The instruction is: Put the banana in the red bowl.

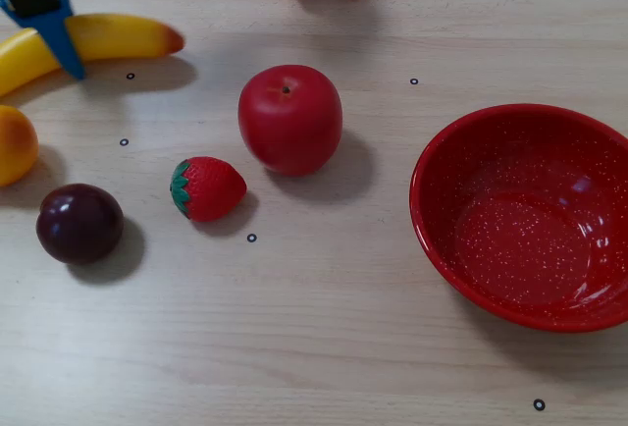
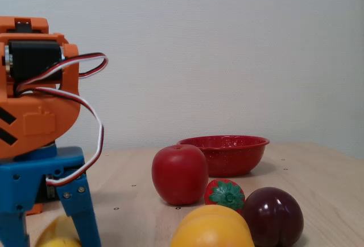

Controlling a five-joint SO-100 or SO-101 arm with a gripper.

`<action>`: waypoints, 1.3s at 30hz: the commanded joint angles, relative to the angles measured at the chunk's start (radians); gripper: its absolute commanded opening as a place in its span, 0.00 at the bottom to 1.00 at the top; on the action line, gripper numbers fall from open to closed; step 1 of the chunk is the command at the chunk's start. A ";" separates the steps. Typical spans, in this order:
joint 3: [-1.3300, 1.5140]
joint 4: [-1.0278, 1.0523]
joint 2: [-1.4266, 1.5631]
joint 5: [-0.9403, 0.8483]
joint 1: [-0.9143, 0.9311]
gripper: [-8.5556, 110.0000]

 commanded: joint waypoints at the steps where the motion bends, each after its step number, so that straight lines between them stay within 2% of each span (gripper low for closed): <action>1: -0.118 0.103 0.150 -0.008 0.006 0.07; 11: -0.270 0.344 0.377 -0.132 0.044 0.07; 18: -0.376 0.373 0.466 -0.382 0.219 0.07; 26: -0.548 0.373 0.522 -0.761 0.612 0.07; 35: -0.609 0.359 0.491 -1.177 1.236 0.07; 39: -0.653 0.313 0.397 -1.302 1.445 0.07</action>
